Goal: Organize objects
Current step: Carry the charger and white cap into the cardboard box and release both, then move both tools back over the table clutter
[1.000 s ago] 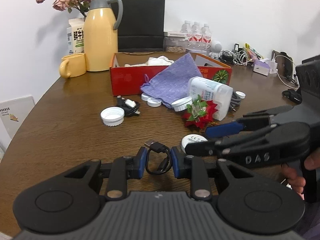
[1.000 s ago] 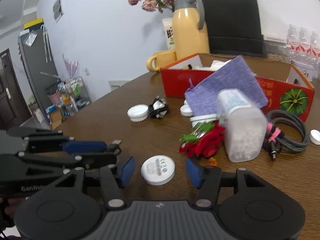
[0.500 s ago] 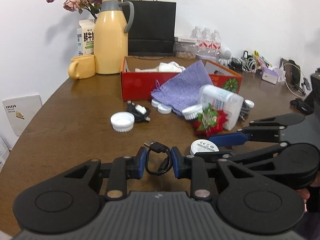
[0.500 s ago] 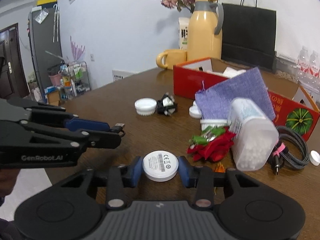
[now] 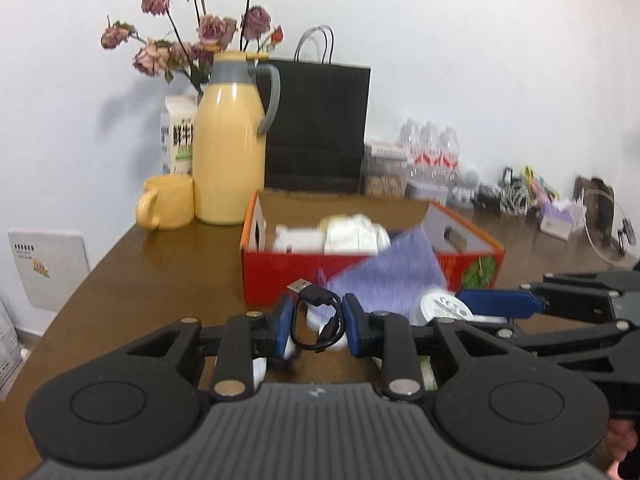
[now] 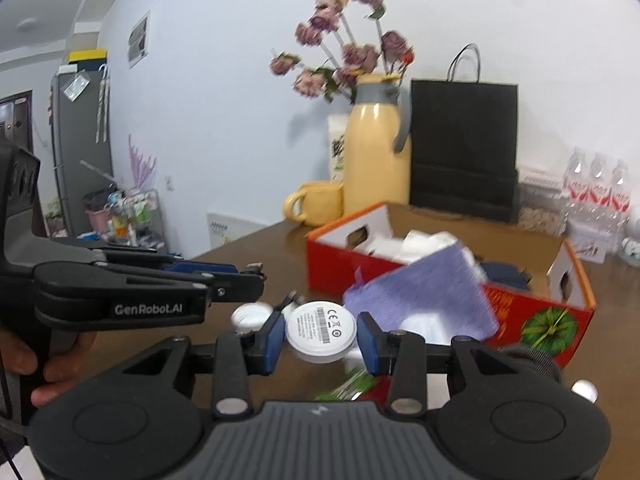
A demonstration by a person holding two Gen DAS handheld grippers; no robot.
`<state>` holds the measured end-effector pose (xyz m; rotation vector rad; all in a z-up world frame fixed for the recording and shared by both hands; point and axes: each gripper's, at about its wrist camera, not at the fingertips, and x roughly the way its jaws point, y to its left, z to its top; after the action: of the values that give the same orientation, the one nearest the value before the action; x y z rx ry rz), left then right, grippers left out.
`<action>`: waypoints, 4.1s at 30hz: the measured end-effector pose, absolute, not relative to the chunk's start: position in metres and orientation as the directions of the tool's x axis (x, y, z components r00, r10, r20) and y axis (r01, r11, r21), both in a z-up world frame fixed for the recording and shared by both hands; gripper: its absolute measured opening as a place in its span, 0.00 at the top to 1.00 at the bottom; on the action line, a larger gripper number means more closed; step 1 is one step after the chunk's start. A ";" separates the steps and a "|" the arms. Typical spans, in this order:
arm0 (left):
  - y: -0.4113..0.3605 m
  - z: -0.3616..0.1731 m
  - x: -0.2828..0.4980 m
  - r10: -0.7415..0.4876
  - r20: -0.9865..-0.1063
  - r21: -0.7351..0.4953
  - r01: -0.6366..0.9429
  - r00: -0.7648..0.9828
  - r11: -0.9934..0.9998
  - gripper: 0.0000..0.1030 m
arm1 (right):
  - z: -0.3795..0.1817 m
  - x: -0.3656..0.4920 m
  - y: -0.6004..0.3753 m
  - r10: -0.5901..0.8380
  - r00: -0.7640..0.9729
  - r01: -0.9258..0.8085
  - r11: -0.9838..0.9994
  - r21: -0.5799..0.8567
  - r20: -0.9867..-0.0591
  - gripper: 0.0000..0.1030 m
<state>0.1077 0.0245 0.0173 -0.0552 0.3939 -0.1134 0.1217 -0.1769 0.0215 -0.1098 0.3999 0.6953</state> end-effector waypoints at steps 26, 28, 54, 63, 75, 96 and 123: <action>-0.015 0.030 0.286 -0.056 -0.363 -0.112 0.017 0.930 0.994 0.73 | 0.028 0.298 -0.211 0.326 0.881 -0.334 0.942 0.036 -0.342 0.63; -0.016 0.025 0.296 -0.043 -0.370 -0.108 0.002 0.928 0.994 0.73 | 0.023 0.308 -0.210 0.309 0.883 -0.321 0.947 0.027 -0.354 0.63; -0.008 0.018 0.293 0.024 -0.375 -0.102 -0.067 0.927 0.993 0.00 | 0.013 0.305 -0.219 0.307 0.886 -0.310 0.950 0.049 -0.346 0.01; 0.001 0.030 0.282 0.039 -0.371 -0.119 -0.089 0.928 0.989 0.00 | 0.029 0.290 -0.218 0.318 0.898 -0.325 0.945 0.030 -0.303 0.01; 0.009 0.049 0.220 0.055 -0.355 -0.061 -0.082 0.933 0.995 0.00 | 0.050 0.234 -0.225 0.335 0.900 -0.349 0.937 -0.002 -0.279 0.00; 0.024 0.020 0.120 0.050 -0.447 -0.010 -0.061 0.893 0.998 0.00 | 0.025 0.137 -0.237 0.368 0.859 -0.400 0.916 -0.019 -0.357 0.00; 0.050 -0.014 0.098 0.065 -0.516 -0.016 -0.086 0.854 0.996 0.00 | -0.014 0.159 -0.204 0.405 0.784 -0.451 0.892 0.015 -0.471 0.21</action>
<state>0.0980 0.0500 -0.0140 -0.0391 0.5417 0.0791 0.1591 -0.2042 -0.0141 -0.1003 0.4849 0.4626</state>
